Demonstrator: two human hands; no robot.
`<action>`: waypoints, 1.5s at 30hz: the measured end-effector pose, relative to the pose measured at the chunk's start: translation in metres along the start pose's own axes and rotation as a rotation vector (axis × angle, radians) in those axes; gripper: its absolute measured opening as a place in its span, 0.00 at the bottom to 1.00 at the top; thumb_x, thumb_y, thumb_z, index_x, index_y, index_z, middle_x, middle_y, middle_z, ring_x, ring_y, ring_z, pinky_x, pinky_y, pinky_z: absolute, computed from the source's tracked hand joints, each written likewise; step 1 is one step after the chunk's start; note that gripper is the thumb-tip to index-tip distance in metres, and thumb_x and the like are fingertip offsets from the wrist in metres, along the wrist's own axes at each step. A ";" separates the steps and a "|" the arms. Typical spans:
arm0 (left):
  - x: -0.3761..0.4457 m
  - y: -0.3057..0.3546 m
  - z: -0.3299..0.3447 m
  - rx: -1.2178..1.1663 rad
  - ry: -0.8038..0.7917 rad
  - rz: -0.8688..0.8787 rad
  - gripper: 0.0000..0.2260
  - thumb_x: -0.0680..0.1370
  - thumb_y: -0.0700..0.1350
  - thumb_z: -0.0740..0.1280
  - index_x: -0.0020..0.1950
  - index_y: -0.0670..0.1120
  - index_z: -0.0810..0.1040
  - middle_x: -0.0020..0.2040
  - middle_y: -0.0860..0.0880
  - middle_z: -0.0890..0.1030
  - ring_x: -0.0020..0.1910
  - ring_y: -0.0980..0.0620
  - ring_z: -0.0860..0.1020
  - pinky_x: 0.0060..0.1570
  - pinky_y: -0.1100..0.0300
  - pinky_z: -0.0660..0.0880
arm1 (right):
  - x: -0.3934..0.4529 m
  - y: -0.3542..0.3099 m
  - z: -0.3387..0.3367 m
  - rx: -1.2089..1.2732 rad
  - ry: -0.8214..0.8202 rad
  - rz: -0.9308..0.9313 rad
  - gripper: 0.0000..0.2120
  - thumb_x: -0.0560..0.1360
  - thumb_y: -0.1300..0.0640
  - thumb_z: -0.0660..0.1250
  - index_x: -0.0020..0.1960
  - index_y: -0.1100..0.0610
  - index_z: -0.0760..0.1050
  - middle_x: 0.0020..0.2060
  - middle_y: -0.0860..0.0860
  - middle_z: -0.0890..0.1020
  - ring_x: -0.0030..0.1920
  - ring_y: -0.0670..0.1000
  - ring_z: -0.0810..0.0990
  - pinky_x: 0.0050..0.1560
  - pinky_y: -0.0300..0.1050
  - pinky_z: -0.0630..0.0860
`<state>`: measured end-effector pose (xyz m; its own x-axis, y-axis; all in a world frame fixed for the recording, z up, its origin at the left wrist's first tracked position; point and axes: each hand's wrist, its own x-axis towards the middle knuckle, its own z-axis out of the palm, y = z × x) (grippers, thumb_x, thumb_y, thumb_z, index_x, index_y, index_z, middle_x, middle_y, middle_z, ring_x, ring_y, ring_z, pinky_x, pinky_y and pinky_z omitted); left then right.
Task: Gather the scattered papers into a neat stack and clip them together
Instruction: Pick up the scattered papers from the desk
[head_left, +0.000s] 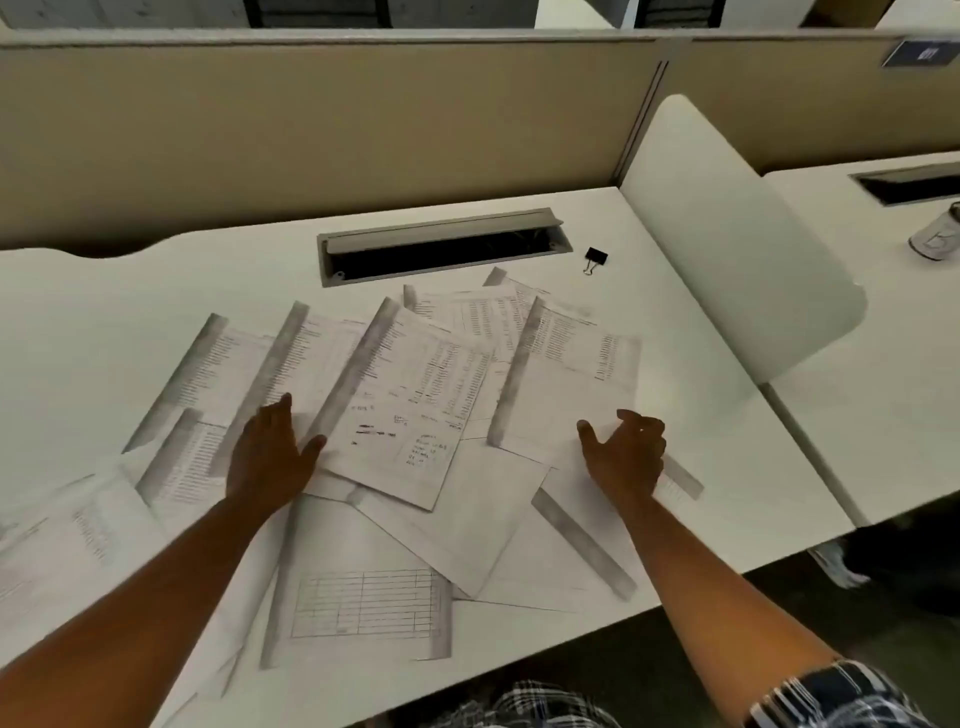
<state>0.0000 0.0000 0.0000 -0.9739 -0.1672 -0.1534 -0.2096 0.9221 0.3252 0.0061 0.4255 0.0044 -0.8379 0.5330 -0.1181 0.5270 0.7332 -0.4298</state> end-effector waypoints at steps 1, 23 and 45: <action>0.003 0.005 0.003 -0.008 0.007 -0.008 0.37 0.77 0.56 0.67 0.78 0.40 0.57 0.75 0.38 0.66 0.73 0.38 0.64 0.70 0.42 0.66 | 0.007 0.002 -0.001 -0.003 0.003 0.064 0.36 0.73 0.36 0.70 0.71 0.59 0.69 0.67 0.59 0.69 0.67 0.64 0.70 0.65 0.61 0.71; -0.004 0.067 0.029 -0.041 -0.009 -0.276 0.17 0.73 0.50 0.72 0.55 0.41 0.77 0.49 0.42 0.76 0.49 0.39 0.75 0.46 0.46 0.76 | 0.072 0.018 -0.008 -0.186 -0.295 0.178 0.49 0.57 0.27 0.76 0.65 0.57 0.69 0.63 0.56 0.72 0.68 0.61 0.70 0.66 0.61 0.68; -0.047 0.093 0.037 0.084 -0.162 -0.213 0.40 0.64 0.57 0.78 0.68 0.44 0.64 0.62 0.42 0.72 0.60 0.39 0.74 0.55 0.42 0.75 | 0.047 0.056 -0.035 -0.412 -0.335 -0.147 0.39 0.67 0.40 0.78 0.69 0.54 0.64 0.62 0.58 0.70 0.62 0.61 0.74 0.58 0.54 0.75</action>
<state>0.0300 0.1065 0.0026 -0.8807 -0.3087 -0.3592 -0.3935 0.8989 0.1925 0.0015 0.5063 0.0057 -0.8708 0.2985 -0.3907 0.3570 0.9302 -0.0852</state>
